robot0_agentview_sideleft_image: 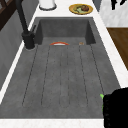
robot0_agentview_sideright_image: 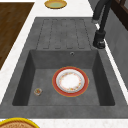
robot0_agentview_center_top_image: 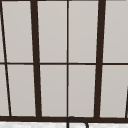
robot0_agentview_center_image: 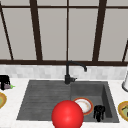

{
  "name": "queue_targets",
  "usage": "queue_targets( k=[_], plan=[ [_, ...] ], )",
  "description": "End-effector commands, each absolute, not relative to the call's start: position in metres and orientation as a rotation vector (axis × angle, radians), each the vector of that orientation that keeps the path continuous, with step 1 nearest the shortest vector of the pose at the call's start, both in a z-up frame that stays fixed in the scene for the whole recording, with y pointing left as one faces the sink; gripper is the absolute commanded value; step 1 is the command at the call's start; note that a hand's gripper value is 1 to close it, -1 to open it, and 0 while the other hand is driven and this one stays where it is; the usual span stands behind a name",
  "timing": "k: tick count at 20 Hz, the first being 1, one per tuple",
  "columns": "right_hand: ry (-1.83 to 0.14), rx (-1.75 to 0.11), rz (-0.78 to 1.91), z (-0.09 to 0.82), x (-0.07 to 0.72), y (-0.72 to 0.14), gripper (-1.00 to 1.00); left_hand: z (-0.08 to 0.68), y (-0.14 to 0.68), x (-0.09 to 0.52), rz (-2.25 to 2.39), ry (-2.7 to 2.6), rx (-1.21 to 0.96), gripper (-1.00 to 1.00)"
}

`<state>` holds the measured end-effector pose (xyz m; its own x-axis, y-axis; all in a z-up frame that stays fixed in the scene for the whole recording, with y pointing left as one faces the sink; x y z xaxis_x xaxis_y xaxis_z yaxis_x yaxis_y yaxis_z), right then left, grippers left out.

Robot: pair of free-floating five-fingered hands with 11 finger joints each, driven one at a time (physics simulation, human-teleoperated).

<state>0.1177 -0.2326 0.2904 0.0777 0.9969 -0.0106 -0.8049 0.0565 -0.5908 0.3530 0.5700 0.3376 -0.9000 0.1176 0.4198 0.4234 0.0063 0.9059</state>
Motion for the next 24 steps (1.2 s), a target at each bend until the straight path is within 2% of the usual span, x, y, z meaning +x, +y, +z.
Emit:
queue_targets(
  k=[1,24],
  plan=[
    [-0.463,-0.516,1.442,0.290,0.118,-0.233,0.00,0.326,0.601,0.350,-1.969,-2.107,-0.556,1.00],
    [-0.463,-0.516,1.442,0.290,0.118,-0.233,0.00,0.194,0.770,0.343,-1.869,-2.234,-0.562,1.00]
  ],
)
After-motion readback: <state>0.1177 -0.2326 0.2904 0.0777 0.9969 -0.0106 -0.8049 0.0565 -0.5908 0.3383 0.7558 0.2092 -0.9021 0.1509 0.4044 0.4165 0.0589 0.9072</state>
